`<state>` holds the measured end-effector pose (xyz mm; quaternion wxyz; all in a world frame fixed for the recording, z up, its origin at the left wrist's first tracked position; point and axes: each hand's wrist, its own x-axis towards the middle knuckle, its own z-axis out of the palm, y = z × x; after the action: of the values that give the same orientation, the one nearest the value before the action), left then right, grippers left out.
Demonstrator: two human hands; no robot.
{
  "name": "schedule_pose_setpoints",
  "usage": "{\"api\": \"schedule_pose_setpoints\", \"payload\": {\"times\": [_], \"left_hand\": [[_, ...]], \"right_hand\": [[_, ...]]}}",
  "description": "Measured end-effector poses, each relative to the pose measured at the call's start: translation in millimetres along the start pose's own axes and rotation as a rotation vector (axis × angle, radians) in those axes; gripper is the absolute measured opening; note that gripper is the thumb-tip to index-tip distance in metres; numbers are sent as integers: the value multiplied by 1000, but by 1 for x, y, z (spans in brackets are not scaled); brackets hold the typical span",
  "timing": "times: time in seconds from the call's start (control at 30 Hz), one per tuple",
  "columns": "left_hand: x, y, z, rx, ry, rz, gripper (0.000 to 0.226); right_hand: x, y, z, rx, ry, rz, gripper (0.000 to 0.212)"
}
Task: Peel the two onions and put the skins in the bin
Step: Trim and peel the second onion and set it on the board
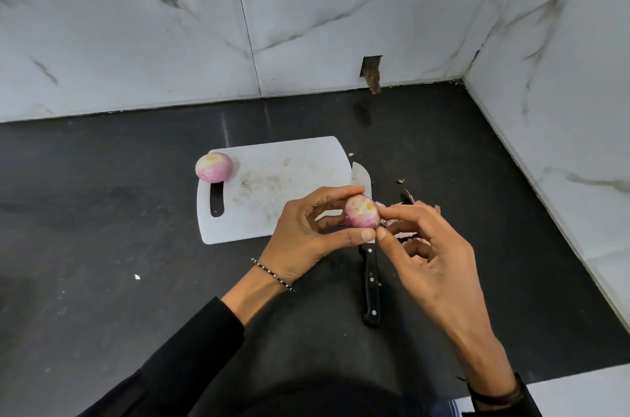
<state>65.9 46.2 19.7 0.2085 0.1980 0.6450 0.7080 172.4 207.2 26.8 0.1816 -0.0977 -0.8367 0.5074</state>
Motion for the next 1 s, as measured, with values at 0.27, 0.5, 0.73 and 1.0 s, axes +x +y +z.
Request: {"api": "schedule_pose_setpoints", "payload": {"times": [0.27,0.5,0.73,1.0], "left_hand": [[11,0,21,162,-71,60,52],[19,-4,35,339,-72,169,49],[18,-5,41,426,-114,198,57],[16,-1,44,368,-109,143,53]], "right_hand": [[-3,-7,-11,32,105,36,24],[-4,-3,-8,-57,211,74,30],[-7,-1,-20,12,201,147,25],[-5,3,-35,-52,168,108,14]]}}
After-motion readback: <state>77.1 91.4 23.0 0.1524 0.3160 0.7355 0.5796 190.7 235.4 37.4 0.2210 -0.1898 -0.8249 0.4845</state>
